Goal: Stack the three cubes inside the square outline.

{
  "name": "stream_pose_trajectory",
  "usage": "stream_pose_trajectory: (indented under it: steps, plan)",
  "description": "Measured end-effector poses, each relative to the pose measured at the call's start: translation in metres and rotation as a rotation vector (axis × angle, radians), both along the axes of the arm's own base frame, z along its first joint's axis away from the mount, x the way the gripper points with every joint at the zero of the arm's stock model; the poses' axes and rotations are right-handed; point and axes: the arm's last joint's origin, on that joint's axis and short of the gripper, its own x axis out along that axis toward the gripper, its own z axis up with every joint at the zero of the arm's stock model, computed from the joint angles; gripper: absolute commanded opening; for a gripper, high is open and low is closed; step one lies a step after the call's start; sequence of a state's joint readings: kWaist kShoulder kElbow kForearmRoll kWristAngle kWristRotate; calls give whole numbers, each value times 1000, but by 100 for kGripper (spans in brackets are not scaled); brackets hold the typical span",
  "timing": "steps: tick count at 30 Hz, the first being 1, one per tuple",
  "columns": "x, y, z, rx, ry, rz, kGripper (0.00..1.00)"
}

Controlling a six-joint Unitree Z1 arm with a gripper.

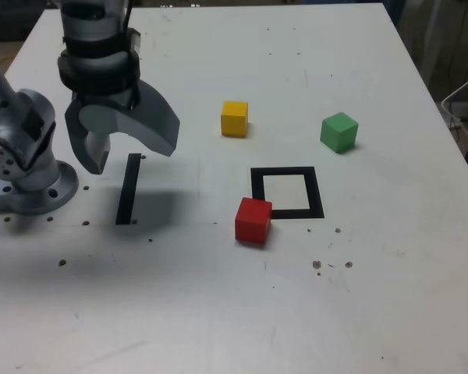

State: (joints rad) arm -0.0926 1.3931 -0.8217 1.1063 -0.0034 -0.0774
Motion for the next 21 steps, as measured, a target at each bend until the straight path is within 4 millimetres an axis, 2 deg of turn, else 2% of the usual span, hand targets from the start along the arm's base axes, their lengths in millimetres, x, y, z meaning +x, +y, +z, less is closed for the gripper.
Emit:
stream_pose_trajectory:
  steps: [11, 21]
  plan:
    - [2, -1, 0, -13, -17, 1, 99]
    - [27, -4, 16, -32, -94, -32, 98]
